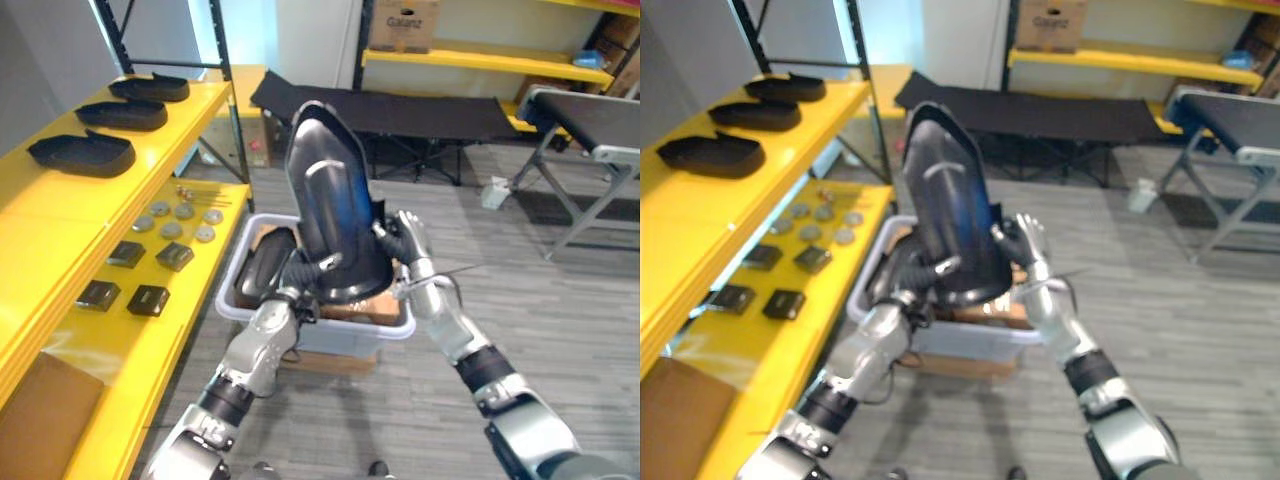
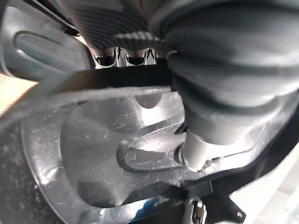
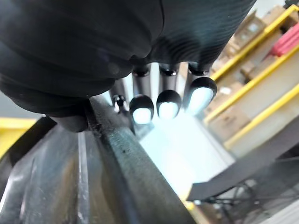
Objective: Walk over and take plastic housings, then place them on the shelf
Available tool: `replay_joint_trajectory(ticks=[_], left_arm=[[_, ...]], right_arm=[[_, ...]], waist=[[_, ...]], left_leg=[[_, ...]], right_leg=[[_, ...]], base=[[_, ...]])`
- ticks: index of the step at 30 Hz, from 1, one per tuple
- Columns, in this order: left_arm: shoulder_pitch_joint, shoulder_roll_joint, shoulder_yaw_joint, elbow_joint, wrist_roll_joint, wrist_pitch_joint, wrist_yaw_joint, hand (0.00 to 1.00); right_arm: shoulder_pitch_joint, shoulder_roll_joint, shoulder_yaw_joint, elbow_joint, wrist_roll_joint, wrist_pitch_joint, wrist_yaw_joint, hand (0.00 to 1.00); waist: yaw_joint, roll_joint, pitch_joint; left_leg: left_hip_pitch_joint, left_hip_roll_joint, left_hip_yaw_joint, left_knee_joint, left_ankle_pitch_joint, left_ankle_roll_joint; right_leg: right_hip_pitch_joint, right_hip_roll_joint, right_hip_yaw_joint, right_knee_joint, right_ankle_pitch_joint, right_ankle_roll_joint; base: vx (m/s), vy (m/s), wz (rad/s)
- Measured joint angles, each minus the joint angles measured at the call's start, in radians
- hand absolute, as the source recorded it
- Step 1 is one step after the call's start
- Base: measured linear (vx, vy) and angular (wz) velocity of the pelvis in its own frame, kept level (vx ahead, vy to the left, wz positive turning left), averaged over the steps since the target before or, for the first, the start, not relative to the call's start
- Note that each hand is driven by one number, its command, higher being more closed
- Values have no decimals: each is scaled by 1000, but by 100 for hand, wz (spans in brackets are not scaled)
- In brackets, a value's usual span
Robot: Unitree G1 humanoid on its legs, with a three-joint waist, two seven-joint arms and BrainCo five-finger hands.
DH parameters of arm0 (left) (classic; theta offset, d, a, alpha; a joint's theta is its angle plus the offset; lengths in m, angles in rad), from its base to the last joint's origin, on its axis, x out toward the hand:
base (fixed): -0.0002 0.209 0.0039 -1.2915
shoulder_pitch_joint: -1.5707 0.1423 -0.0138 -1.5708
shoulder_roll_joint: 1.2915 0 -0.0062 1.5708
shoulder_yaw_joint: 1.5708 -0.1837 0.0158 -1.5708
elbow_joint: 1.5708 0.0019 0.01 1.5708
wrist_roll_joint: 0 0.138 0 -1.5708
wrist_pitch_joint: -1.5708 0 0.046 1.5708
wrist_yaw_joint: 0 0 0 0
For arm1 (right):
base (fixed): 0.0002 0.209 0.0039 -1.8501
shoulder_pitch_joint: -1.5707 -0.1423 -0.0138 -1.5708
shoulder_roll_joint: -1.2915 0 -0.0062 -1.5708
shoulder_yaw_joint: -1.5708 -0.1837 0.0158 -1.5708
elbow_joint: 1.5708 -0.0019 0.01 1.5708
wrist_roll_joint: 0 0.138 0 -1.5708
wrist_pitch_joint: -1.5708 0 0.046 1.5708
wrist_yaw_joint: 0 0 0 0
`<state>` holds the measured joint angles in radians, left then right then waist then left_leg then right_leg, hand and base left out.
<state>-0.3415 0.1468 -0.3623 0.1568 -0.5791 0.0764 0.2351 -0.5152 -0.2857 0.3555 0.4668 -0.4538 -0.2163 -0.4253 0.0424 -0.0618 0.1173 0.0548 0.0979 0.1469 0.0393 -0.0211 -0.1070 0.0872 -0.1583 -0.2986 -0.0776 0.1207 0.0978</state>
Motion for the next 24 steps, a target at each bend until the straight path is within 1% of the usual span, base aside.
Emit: replay_joint_trajectory(ticks=[2, 6, 8, 10, 11, 13, 14, 15, 16, 20, 23, 24], left_arm=[[9, -4, 8, -1, 2, -16, 0, 100], [18, -7, 25, -3, 9, -55, 3, 100], [21, -8, 30, -9, 9, -56, 4, 100], [34, -8, 31, -19, 9, -69, 3, 100], [43, -8, 31, -20, 9, -83, -3, 100], [49, -8, 36, -21, 6, -86, -6, 100], [49, -7, 39, -21, 6, -86, -6, 100], [52, -7, 40, -21, 6, -86, -5, 100], [53, -4, 45, -21, 6, -86, -5, 100], [53, -5, 48, -21, 23, -87, 13, 100], [59, -6, 51, -57, 119, -95, 56, 100], [76, -12, 68, -99, 173, -99, 78, 100]], right_arm=[[13, 9, 0, -9, 0, -10, -15, 100], [43, 26, 3, -28, 0, -49, -42, 100], [44, 34, 4, -29, -1, -53, -45, 100], [45, 36, 9, -31, 0, -57, -52, 100], [47, 35, 15, -35, 0, -61, -54, 0], [56, 35, 24, -45, 3, -62, -51, 0], [71, 35, 30, -65, 11, -68, -42, 0], [79, 36, 40, -76, 16, -86, -37, 0], [83, 36, 47, -87, 29, -90, -31, 0], [83, 33, 69, -95, 77, -93, -6, 0], [105, 38, 68, -122, 135, -93, 14, 0], [121, 39, 61, -160, 174, -92, 28, 0]], waist=[[0, 0, 0], [0, 0, 0], [0, 0, 0], [0, 0, 0], [0, 0, 0], [0, 0, 0], [0, 0, 0], [0, 0, 0], [-1, 0, 0], [-1, 0, 0], [0, 0, 0], [-1, 0, 0]], left_leg=[[0, 0, 0, 0, -1, 0], [-1, 0, 1, 0, -3, 1], [-1, 0, 1, 0, -4, 1], [-1, 0, 2, 0, -4, 1], [-1, 0, 2, 0, -4, 1], [-2, 0, 2, 0, -4, 1], [-2, 0, 2, 0, -4, 1], [-2, 0, 3, 0, -4, 1], [-3, 0, 3, 0, -4, 1], [-3, 0, 3, 1, -4, 1], [-3, 1, 3, 2, -4, 1], [-3, 0, 5, 2, -5, 2]], right_leg=[[0, 0, 0, 0, 0, 0], [-2, 0, 0, -1, 0, 0], [-2, 0, 0, -1, 0, 0], [-2, 0, 1, -1, 0, 0], [-3, 0, 1, -1, 0, 0], [-3, 0, 1, -1, 0, 0], [-4, 0, 1, -1, 0, 0], [-4, 0, 1, -1, 0, 0], [-5, 0, 2, -1, 0, 0], [-5, 0, 2, -1, 0, 0], [-5, 0, 2, -1, 0, 0], [-6, 1, 2, -1, 0, 0]], base=[[0, 0, 0], [0, 0, 0], [0, 0, 0], [0, 0, 0], [0, 0, 0], [0, 0, 0], [0, 0, 0], [0, 0, 0], [0, 0, 0], [0, 0, 0], [0, 0, 0], [0, 0, -3]])
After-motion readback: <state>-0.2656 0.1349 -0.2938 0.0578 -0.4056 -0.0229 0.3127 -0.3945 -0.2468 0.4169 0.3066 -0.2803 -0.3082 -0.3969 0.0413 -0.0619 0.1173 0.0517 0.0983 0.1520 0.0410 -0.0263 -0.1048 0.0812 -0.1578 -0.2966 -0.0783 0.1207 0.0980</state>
